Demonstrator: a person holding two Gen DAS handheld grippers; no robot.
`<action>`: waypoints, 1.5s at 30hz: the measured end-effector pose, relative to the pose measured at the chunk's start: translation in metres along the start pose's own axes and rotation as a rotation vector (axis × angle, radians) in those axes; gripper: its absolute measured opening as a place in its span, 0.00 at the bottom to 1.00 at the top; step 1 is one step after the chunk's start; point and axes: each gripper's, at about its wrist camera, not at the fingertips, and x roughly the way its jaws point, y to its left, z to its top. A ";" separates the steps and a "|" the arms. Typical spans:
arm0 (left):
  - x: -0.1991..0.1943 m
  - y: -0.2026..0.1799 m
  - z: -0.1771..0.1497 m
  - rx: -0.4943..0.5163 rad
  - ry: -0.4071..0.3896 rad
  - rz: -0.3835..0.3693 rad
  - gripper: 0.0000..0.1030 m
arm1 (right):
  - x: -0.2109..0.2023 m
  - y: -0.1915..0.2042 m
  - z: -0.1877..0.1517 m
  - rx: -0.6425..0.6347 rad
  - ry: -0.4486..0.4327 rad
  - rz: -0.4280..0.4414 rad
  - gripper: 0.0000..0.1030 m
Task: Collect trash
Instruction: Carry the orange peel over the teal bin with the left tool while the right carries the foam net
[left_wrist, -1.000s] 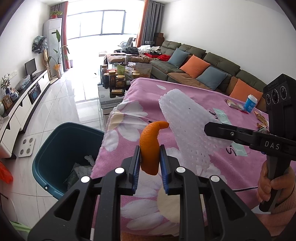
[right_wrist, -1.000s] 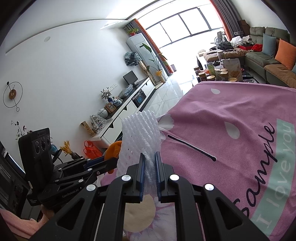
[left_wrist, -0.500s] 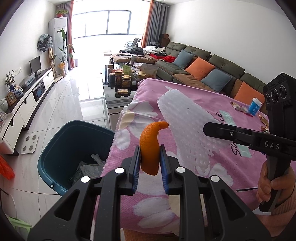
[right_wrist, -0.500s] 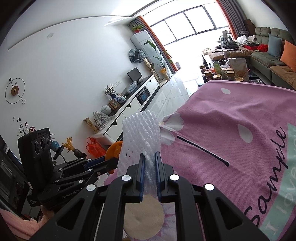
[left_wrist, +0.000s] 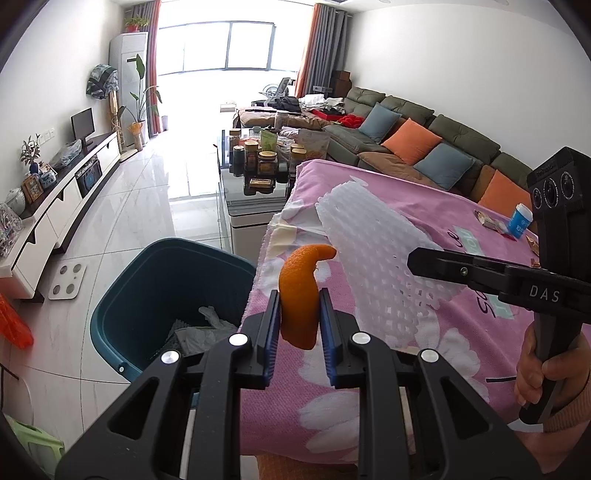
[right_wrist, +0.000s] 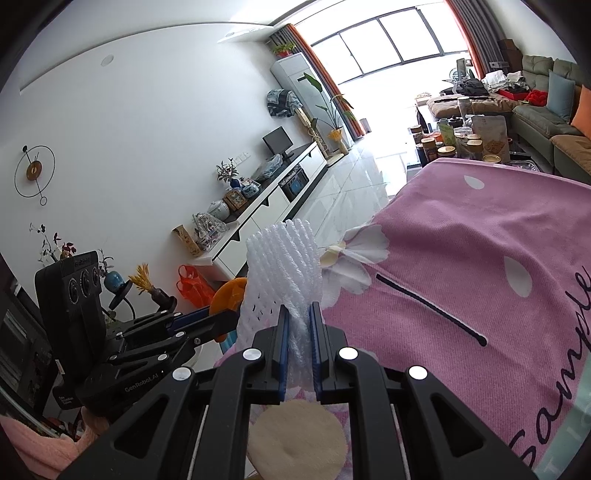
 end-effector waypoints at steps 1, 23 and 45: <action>0.000 0.002 0.000 -0.002 0.000 0.003 0.20 | 0.001 0.001 0.000 -0.002 0.002 0.001 0.09; 0.002 0.034 0.001 -0.052 -0.006 0.073 0.20 | 0.031 0.019 0.010 -0.031 0.051 0.030 0.09; 0.011 0.061 0.001 -0.089 0.004 0.159 0.21 | 0.064 0.043 0.021 -0.089 0.109 0.036 0.09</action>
